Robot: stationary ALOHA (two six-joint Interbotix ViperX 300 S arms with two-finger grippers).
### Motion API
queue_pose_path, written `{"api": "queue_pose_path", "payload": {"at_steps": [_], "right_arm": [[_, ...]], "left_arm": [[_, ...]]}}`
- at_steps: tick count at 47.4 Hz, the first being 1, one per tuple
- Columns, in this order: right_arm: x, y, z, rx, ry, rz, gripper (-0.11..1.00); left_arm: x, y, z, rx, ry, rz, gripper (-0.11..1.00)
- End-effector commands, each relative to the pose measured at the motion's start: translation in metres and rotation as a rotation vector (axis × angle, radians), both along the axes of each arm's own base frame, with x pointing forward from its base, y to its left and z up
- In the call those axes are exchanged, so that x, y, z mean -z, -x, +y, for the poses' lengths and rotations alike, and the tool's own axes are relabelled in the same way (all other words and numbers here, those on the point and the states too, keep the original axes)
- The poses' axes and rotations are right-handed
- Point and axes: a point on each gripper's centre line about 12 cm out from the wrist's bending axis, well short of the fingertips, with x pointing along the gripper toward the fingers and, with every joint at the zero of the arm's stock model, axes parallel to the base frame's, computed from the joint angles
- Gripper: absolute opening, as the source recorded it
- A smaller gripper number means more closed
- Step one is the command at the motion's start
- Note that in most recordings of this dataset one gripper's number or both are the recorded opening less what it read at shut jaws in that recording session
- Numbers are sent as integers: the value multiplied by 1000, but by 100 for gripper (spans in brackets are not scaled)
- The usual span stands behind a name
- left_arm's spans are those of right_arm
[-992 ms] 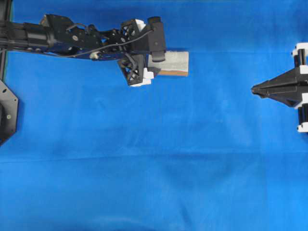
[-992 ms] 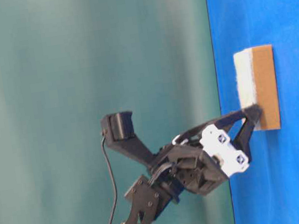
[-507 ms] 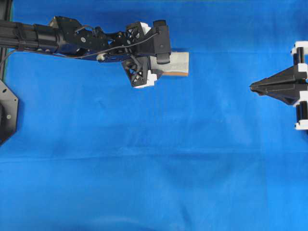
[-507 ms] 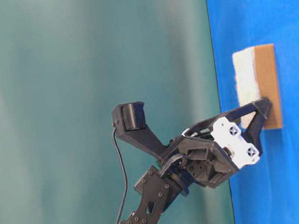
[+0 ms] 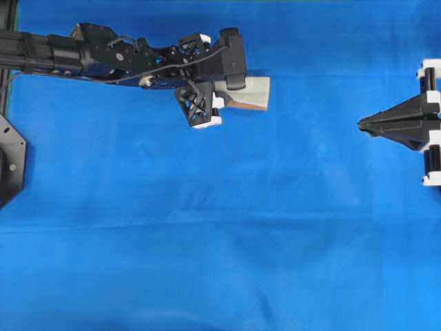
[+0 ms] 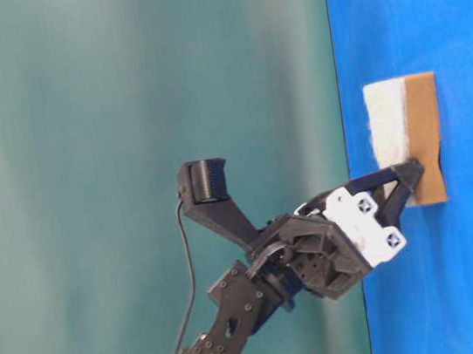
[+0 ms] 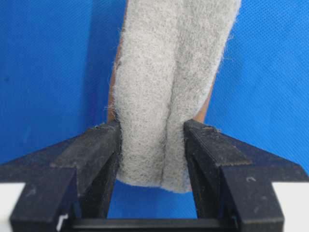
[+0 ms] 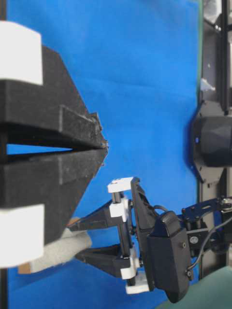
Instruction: Hand over the sponge with the left arm and wipe it with the right arm.
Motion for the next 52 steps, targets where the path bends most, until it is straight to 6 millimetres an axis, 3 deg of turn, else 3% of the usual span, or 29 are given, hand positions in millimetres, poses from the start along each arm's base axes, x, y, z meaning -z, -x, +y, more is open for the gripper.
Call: {"api": "queue_pose_path", "payload": {"at_steps": [1, 9, 18, 23, 37, 48, 50, 52], "right_arm": [[-11, -3, 0, 2, -2, -29, 0], [-11, -6, -1, 4, -4, -17, 0], [-9, -16, -1, 3, -7, 24, 0], [-8, -23, -2, 5, -8, 50, 0], [3, -55, -6, 15, -15, 141, 0], [13, -94, -8, 19, -21, 217, 1], [16, -101, -9, 19, -23, 231, 7], [18, -108, -9, 19, -22, 245, 21]], "left_arm": [[-34, -3, -5, 4, -13, -71, 38], [-67, -2, -23, 20, 0, -120, 38], [-89, -1, -51, 59, 28, -140, 37], [-98, -2, -66, 88, 34, -155, 32], [-97, -2, -77, 90, 63, -144, 32], [-95, -1, -79, 90, 68, -133, 32], [-95, 0, -79, 91, 68, -130, 32], [-95, 0, -79, 90, 69, -130, 32]]}}
